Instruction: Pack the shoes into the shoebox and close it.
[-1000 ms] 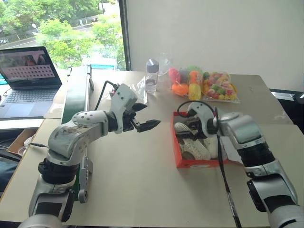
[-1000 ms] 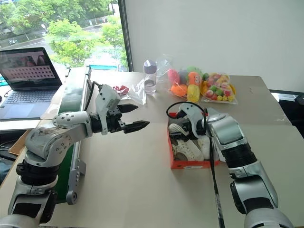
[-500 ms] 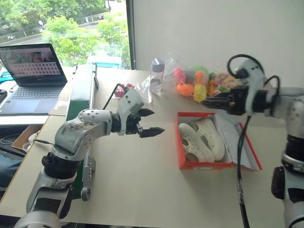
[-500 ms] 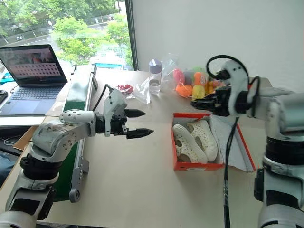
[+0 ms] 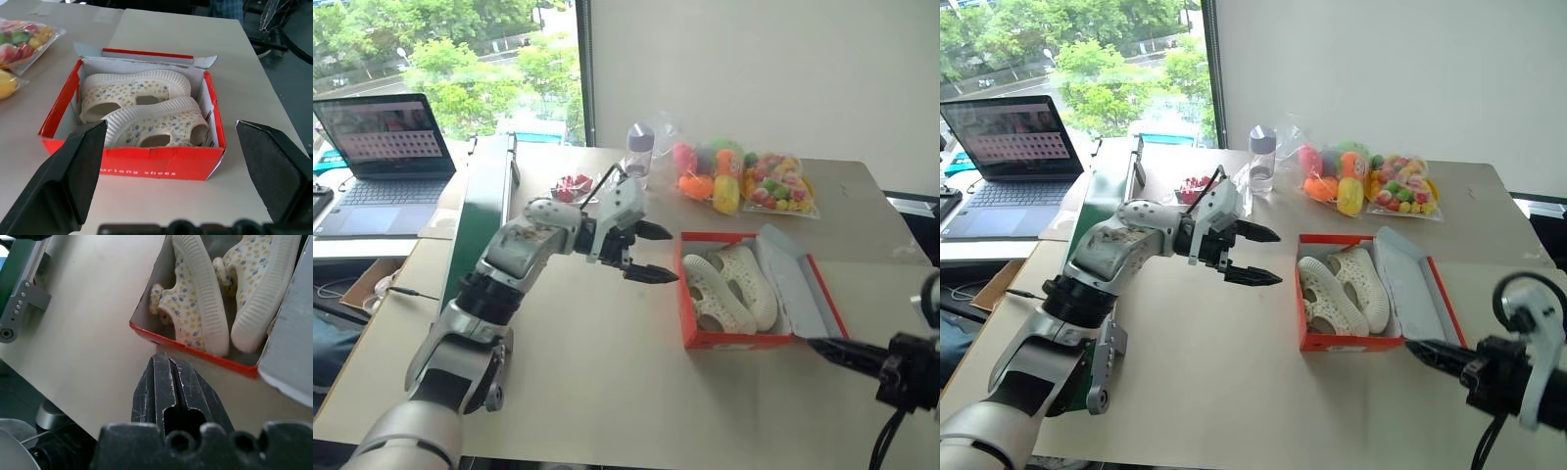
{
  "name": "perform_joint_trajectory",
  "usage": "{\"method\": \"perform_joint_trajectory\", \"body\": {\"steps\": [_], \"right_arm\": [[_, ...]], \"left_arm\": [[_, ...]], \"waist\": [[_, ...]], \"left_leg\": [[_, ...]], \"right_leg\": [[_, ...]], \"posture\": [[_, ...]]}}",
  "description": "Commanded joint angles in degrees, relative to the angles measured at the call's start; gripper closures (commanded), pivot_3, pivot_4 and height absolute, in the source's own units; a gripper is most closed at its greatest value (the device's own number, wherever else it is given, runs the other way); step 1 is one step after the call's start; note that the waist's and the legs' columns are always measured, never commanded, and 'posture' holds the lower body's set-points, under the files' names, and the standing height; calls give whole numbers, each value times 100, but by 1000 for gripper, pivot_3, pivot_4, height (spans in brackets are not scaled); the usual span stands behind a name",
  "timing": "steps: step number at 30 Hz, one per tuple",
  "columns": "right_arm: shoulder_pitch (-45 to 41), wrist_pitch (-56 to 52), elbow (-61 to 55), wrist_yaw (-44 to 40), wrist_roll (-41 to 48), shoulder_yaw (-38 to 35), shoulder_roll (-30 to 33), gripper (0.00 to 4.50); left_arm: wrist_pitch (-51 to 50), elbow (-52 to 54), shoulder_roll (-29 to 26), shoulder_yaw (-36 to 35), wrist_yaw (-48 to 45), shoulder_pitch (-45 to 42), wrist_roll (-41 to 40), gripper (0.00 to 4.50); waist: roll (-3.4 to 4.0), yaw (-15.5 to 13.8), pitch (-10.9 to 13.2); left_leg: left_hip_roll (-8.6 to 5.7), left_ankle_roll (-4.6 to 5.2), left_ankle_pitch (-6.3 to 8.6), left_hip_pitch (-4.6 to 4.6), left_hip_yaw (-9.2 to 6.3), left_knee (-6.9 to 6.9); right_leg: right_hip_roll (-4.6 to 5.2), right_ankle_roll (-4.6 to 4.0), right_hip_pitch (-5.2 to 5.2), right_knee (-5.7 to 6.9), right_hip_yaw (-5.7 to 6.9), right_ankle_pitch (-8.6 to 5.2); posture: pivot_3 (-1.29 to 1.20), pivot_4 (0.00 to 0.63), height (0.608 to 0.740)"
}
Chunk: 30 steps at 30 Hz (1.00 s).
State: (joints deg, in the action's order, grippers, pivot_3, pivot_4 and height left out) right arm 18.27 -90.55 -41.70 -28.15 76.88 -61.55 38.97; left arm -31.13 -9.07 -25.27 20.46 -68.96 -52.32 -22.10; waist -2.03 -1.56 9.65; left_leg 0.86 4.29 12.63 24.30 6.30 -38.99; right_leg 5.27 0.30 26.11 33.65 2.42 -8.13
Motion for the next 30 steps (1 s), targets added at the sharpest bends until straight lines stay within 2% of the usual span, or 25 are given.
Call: {"method": "perform_joint_trajectory", "body": {"steps": [1,8,14,18,22,27,30], "right_arm": [[317,636,27,655,-233,237,-692,4448],[629,2308,991,730,-2215,2032,-1185,4448],[24,3700,2704,425,-3310,2826,-1283,4448],[-535,4578,3896,184,-3766,3022,-1324,4448],[-1049,5054,4672,64,-3865,3029,-1374,4448],[-1741,5547,5512,107,-3624,2567,-1378,4448],[-1833,5608,5579,65,-3423,2185,-1241,4448]], "left_arm": [[220,-134,94,-51,-177,-269,139,0],[-75,246,-127,-234,-203,-146,183,0],[-536,823,-468,-413,-13,89,85,0],[-976,1148,-669,-558,22,208,-64,0],[-1090,1300,-864,-598,-21,270,-88,0],[-1271,1502,-1021,-649,-23,331,-202,0],[-1375,1665,-1113,-658,-60,399,-262,0]], "waist": [[30,37,-3],[45,166,-10],[55,178,-14],[54,175,-14],[49,220,-16],[46,224,-17],[48,196,-17]], "left_leg": [[-1,-1,1,7,0,0],[-4,10,9,7,14,1],[-6,12,8,10,15,4],[-5,11,7,8,13,0],[-6,10,8,1,15,-2],[-7,10,8,1,15,-2],[-10,13,8,4,16,-1]], "right_leg": [[3,0,8,0,-1,0],[12,6,13,-12,-12,3],[9,5,18,-11,-14,2],[2,5,13,-10,-12,2],[5,5,3,-13,-16,3],[5,5,3,-14,-16,3],[5,6,6,-12,-19,3]], "posture": [[0,150,740],[0,150,740],[0,150,740],[0,150,740],[0,150,740],[0,150,740],[0,150,740]]}}
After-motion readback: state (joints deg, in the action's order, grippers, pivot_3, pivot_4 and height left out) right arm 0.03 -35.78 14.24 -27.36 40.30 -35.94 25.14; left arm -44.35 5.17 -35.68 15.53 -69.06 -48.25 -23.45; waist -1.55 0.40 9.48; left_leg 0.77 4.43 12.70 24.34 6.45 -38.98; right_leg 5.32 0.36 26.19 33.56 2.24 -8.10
